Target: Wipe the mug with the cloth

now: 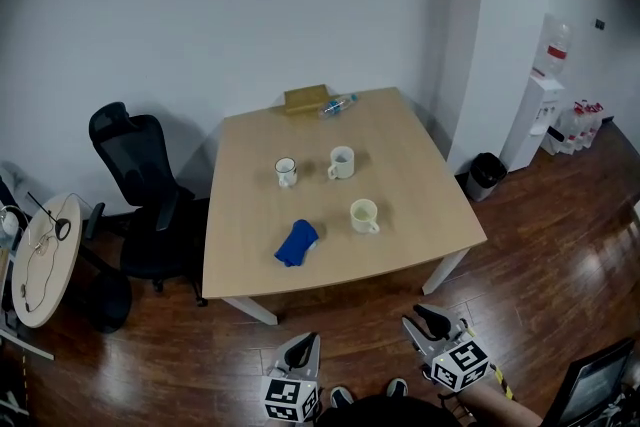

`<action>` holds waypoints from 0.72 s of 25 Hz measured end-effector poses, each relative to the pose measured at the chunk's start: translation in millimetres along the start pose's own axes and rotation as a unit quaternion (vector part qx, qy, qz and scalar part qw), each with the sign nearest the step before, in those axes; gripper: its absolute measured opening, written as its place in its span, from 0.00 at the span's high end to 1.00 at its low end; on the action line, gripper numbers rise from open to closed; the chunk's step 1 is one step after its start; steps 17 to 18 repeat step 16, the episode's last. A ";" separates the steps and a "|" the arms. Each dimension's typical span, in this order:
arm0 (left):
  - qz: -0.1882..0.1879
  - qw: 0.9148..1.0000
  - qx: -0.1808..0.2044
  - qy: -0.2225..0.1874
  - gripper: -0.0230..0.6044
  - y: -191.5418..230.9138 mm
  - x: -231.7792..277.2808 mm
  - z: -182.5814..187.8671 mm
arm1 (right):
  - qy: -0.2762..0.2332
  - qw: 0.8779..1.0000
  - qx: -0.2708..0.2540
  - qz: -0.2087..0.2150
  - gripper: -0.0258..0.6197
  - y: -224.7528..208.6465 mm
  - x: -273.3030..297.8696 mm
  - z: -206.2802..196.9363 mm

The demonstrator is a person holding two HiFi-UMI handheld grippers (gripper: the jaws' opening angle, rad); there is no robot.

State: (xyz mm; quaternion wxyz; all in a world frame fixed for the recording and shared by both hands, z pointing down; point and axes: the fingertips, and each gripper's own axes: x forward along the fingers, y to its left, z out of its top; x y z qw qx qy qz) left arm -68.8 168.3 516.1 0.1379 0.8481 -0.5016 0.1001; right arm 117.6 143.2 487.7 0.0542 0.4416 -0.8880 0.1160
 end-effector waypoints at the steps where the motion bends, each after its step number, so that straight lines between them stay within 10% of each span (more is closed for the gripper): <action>1: 0.001 1.000 0.000 0.001 0.96 -3.7 -0.6 -0.5 | 0.001 1.000 0.004 0.000 0.76 -2.9 -2.9 -1.4; 18: 0.006 1.000 0.004 0.009 0.96 -18.3 1.5 -4.0 | -0.015 1.000 -0.016 0.006 0.79 -4.8 -12.9 -3.6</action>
